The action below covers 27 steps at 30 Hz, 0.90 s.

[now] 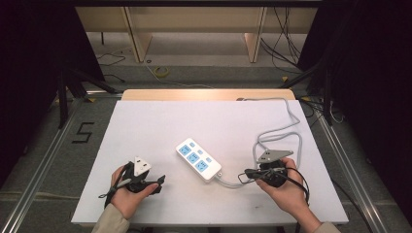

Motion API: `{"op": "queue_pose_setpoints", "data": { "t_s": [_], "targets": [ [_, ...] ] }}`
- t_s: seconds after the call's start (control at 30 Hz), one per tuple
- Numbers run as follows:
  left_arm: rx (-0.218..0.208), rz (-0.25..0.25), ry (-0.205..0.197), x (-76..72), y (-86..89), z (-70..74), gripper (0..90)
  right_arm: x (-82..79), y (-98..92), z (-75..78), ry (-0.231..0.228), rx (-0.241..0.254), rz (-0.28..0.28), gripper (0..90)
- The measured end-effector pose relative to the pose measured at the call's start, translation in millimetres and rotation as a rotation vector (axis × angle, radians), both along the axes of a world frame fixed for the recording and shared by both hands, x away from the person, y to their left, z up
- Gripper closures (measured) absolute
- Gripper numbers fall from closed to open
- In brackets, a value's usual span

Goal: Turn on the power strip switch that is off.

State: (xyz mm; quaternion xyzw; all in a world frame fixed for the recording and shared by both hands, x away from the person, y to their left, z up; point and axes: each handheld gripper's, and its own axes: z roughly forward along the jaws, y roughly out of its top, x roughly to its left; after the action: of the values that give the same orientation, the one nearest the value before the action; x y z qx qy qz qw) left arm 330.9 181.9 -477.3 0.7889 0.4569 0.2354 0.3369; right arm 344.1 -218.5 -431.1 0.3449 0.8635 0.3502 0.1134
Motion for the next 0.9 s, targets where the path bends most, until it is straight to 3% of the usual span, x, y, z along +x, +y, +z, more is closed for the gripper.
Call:
{"op": "queue_pose_setpoints", "data": {
  "t_s": [0.9],
  "targets": [
    [0.009,-0.005,-0.003,-0.4,-0.6,0.5,23.8,7.7,15.1,3.1,0.026,-0.005,0.016,90.0]
  ]
}}
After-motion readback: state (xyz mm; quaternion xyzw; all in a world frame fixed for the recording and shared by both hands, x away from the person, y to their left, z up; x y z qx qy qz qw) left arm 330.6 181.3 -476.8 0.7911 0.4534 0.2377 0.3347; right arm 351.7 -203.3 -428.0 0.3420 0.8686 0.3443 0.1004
